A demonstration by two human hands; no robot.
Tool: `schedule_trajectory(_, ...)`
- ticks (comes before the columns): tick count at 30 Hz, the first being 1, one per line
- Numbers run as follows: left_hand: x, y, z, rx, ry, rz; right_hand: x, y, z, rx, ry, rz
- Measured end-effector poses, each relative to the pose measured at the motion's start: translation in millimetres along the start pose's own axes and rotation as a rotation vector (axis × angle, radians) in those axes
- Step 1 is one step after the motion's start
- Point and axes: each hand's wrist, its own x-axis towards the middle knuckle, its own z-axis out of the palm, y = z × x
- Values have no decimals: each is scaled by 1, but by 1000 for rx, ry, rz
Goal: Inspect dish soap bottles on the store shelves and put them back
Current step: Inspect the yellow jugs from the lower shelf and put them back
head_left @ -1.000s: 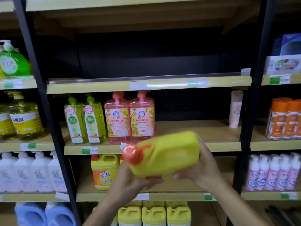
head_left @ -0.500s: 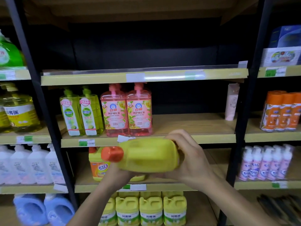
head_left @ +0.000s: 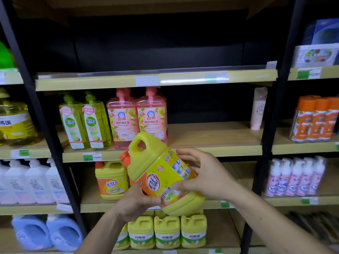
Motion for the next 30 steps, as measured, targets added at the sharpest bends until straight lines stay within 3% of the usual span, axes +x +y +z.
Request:
schedule_trajectory(4, 14, -11, 0, 325, 120, 8, -2, 53, 10, -147, 63, 48)
schedule_trajectory(7, 28, -33, 6, 663, 334, 42, -8, 108, 26, -96, 135, 164)
schedule_trajectory(11, 53, -75, 14, 860, 411, 121, -13, 173, 39, -47, 218, 176)
schedule_trajectory(16, 95, -111, 15, 768, 540, 93, 20, 220, 46, -84, 227, 173)
schedule_trajectory(24, 136, -138, -10, 858, 721, 3, 88, 274, 62, -134, 136, 242)
schedule_trajectory(30, 148, -144, -26, 904, 731, -110, 116, 288, 66, -117, 61, 320)
